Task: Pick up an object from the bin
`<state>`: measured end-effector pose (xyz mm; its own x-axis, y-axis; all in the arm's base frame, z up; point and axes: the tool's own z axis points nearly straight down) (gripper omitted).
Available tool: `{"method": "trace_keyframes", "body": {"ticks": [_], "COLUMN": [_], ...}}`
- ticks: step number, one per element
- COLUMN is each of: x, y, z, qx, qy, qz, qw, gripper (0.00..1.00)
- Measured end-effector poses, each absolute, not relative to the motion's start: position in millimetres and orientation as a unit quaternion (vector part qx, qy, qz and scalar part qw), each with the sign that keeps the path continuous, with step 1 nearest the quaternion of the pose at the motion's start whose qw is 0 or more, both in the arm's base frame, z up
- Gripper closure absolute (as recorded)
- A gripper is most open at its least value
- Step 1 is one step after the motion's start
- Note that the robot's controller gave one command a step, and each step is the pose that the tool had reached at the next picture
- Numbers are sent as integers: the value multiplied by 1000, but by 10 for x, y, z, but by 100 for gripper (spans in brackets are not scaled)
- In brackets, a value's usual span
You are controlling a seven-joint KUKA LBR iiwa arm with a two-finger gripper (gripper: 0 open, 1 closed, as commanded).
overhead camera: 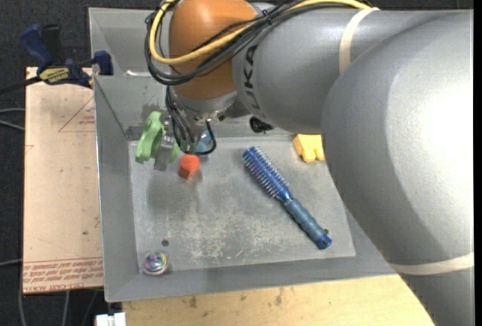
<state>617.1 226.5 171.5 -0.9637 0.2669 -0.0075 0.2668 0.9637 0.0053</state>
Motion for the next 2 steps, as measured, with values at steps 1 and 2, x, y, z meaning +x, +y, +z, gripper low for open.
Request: {"method": "trace_keyframes", "body": {"ticks": [1,2], "x": [6088,6367], "y": [2229,2164], "z": [2758,2675], "qx": [91,102], "qy": [996,995], "qz": [2,1], "qw": [6,2], "gripper": [100,100]}}
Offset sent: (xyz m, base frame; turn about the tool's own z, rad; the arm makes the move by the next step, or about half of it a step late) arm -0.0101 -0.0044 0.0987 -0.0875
